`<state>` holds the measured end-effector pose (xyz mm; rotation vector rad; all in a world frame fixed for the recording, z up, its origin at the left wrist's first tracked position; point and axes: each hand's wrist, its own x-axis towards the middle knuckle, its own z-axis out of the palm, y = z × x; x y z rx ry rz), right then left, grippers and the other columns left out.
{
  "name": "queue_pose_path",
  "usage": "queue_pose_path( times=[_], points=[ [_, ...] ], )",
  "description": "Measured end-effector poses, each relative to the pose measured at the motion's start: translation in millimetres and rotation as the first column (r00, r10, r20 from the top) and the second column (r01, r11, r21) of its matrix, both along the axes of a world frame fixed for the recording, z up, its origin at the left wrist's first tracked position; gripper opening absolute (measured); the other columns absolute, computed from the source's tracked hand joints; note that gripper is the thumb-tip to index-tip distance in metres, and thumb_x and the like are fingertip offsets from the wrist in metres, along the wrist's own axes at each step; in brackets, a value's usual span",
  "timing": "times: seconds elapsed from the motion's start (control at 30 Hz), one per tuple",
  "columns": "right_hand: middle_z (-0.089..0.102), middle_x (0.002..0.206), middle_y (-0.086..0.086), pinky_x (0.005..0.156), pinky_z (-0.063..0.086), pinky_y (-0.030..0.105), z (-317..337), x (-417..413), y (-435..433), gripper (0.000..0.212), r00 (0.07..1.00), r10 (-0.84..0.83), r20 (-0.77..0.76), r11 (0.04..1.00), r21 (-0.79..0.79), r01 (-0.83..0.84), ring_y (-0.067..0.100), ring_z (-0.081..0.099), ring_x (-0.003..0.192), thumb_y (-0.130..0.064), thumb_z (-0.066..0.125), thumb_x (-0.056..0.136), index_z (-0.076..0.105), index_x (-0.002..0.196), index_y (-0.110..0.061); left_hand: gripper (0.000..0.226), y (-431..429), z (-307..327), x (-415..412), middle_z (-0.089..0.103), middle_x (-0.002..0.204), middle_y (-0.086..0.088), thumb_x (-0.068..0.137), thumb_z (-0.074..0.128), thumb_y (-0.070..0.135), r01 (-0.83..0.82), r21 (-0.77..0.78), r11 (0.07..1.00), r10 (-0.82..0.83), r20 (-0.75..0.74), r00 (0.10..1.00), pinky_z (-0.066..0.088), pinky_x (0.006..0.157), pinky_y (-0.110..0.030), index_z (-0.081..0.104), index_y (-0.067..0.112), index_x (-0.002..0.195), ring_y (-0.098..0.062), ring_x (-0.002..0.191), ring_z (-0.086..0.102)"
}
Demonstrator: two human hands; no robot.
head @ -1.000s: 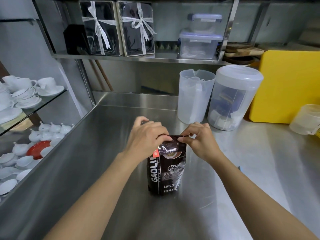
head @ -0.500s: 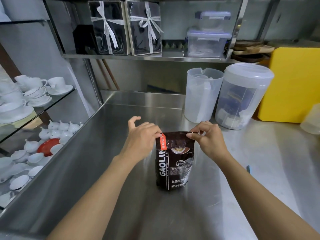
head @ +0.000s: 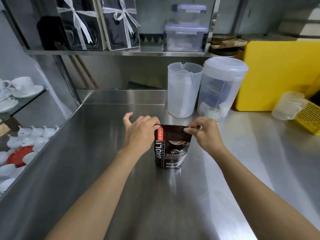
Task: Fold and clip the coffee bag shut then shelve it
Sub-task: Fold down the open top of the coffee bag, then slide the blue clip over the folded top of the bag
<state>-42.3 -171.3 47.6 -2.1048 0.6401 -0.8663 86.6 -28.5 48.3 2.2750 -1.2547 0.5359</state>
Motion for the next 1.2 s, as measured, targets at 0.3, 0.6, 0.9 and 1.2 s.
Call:
queue_pose_path(
  times=[0.3, 0.6, 0.9, 1.2],
  points=[
    [0.050, 0.065, -0.014, 0.084, 0.038, 0.046, 1.8, 2.7, -12.1, 0.014, 0.998, 0.033, -0.048, 0.997, 0.069, -0.029, 0.021, 0.045, 0.077, -0.016, 0.076, 0.067, 0.065, 0.069, -0.024, 0.016, -31.1, 26.4, -12.4, 0.071, 0.085, 0.004, 0.086, 0.057, 0.019, 0.146, 0.077, 0.986, -0.154, 0.101, 0.983, -0.001, 0.100, -0.035, 0.071, 0.023, 0.089, -0.017, 0.087, 0.058],
    [0.068, 0.091, 0.012, 0.079, 0.045, 0.036, -54.6, -52.9, -44.9, 0.013, 0.906, -0.383, -0.182, 0.912, 0.081, 0.402, 0.027, 0.059, 0.083, -0.020, 0.064, 0.080, 0.068, 0.086, -0.009, 0.009, -30.6, 25.4, -3.7, 0.070, 0.073, 0.005, 0.079, 0.065, 0.019, 0.148, 0.095, 0.984, -0.163, 0.169, 0.972, 0.001, 0.100, -0.041, 0.072, 0.025, 0.079, -0.021, 0.086, 0.057],
    [0.052, 0.099, 0.006, 0.090, 0.036, 0.041, -123.1, -103.1, -57.1, 0.022, 0.543, -0.321, -0.776, 0.840, 0.031, 0.541, 0.028, 0.051, 0.100, -0.032, 0.063, 0.074, 0.062, 0.093, -0.021, 0.009, -32.0, 12.2, 0.2, 0.067, 0.067, 0.003, 0.076, 0.067, 0.012, 0.151, 0.036, 0.988, -0.155, 0.167, 0.974, 0.009, 0.097, -0.038, 0.067, 0.020, 0.071, -0.024, 0.080, 0.060],
    [0.060, 0.071, 0.015, 0.062, 0.046, 0.030, -123.0, -107.1, -59.8, 0.003, 0.783, -0.380, -0.493, 0.711, 0.385, 0.588, 0.030, 0.056, 0.068, -0.004, 0.061, 0.075, 0.064, 0.075, -0.003, 0.009, -25.7, 9.3, 4.4, 0.067, 0.072, 0.004, 0.080, 0.064, 0.013, 0.139, 0.021, 0.990, -0.141, 0.101, 0.985, 0.010, 0.100, -0.043, 0.066, 0.020, 0.076, -0.021, 0.086, 0.057]
  ],
)
